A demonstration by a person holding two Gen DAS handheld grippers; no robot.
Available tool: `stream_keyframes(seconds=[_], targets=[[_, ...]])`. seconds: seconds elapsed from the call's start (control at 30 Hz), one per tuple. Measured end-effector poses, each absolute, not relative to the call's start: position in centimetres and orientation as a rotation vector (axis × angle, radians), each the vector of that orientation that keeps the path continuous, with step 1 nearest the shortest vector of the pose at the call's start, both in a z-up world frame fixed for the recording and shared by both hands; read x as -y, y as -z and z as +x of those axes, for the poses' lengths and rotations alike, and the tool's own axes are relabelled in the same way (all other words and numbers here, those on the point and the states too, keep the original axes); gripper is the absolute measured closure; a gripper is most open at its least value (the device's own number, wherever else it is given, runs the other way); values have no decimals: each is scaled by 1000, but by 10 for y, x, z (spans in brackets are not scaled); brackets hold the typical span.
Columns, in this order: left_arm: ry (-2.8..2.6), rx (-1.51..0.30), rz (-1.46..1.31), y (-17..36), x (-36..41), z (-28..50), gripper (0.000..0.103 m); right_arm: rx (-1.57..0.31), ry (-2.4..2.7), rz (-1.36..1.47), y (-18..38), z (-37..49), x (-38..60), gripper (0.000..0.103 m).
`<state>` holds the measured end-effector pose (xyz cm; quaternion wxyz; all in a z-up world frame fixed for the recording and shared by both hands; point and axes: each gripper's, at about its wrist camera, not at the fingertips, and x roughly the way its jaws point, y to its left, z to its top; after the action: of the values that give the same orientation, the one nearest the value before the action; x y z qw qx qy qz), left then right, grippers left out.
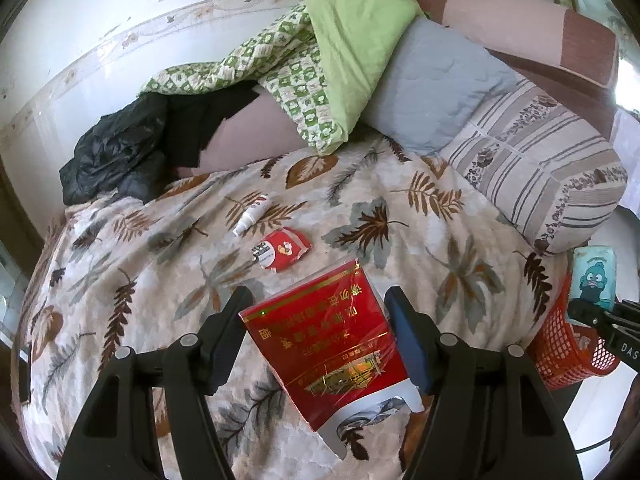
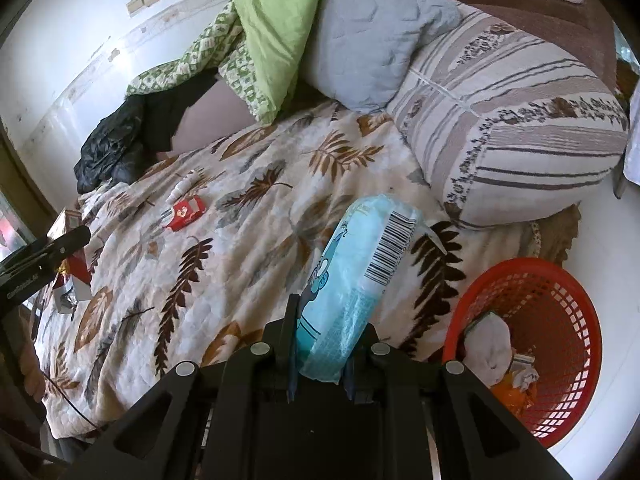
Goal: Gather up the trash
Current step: 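Carry the red pack and wipes pack to the red basket with both tools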
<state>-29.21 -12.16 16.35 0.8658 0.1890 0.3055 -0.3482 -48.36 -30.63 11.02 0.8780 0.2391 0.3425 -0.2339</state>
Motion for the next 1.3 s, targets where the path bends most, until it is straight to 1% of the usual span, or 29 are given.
stream_keyframes(seconds=[0.23, 0.43, 0.7, 0.9, 1.07, 1.3], targets=[[738, -655, 383, -164, 122, -289, 35, -711, 455, 484, -112, -476, 294, 86], [768, -602, 431, -171, 141, -303, 35, -709, 491, 492, -111, -487, 301, 86], [807, -606, 470, -173, 168, -316, 35, -704, 545, 459, -117, -503, 310, 86], [942, -611, 521, -171, 211, -345, 35, -698, 642, 520, -109, -539, 329, 86], [1086, -600, 576, -168, 262, -386, 35, -700, 736, 586, -94, -576, 349, 86], [1304, -660, 640, -148, 338, -445, 36, -710, 815, 656, -74, -613, 371, 86]])
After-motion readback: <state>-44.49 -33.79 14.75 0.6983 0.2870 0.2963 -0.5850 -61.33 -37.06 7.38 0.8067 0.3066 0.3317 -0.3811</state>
